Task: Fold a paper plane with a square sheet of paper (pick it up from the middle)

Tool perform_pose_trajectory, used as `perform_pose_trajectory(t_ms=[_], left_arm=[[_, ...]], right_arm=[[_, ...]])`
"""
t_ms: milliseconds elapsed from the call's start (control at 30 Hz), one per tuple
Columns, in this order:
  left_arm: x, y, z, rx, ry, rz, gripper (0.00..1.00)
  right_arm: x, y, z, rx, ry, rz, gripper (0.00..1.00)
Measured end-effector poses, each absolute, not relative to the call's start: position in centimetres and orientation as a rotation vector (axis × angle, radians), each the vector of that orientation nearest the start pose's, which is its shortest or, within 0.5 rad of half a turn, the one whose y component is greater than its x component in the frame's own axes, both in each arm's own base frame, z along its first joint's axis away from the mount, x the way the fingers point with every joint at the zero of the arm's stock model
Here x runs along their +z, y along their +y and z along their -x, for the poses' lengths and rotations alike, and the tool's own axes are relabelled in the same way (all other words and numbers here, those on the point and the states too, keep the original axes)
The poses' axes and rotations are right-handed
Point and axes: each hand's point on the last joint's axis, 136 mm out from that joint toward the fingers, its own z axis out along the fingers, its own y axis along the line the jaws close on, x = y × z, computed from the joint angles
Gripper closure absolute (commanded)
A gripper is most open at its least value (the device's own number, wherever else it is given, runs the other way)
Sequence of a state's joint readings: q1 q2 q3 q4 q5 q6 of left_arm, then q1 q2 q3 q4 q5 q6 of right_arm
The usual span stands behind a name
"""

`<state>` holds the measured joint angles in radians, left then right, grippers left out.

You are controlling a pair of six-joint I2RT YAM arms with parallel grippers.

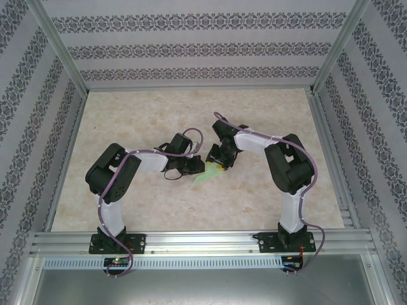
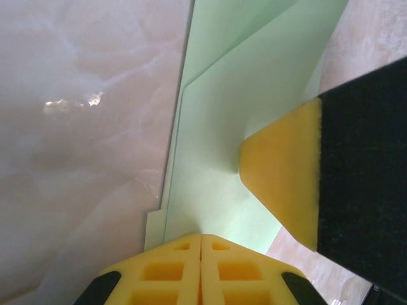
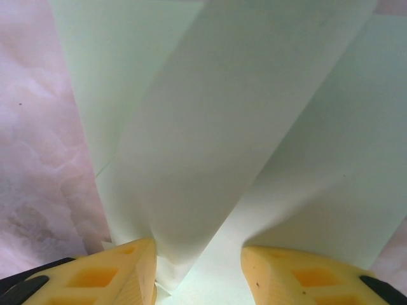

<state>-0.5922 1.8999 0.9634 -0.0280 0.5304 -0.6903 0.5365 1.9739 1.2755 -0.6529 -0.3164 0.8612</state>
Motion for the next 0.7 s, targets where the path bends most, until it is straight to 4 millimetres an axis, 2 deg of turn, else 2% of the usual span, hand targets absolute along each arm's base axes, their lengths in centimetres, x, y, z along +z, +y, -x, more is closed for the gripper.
perform_pose_trajectory(t_ms=[133, 233, 367, 467, 567, 700], left_arm=[[1.8, -30.9, -30.4, -1.089, 2.775, -0.093, 0.95], [1.8, -30.8, -30.5, -1.074, 2.783, -0.088, 0.95], [1.7, -30.8, -30.4, -1.069, 2.785, -0.086, 0.96], [1.8, -30.8, -30.4, -1.063, 2.789, -0.086, 0.97], [1.7, -30.8, -30.4, -1.048, 2.794, -0.083, 0.98], [1.7, -30.8, -30.4, -1.040, 2.799, -0.076, 1.00]], right_arm=[[2.1, 25.1, -32.1, 0.641, 3.039, -0.406, 0.52], [3.6, 24.1, -32.7, 0.676, 2.979, -0.403, 0.50], [8.3, 23.1, -34.4, 0.778, 2.817, -0.368, 0.52], [10.9, 23.5, -34.9, 0.858, 2.716, -0.295, 0.61], [10.6, 24.3, -34.5, 0.905, 2.692, -0.228, 0.79], [7.8, 25.1, -33.4, 0.920, 2.745, -0.191, 0.93]])
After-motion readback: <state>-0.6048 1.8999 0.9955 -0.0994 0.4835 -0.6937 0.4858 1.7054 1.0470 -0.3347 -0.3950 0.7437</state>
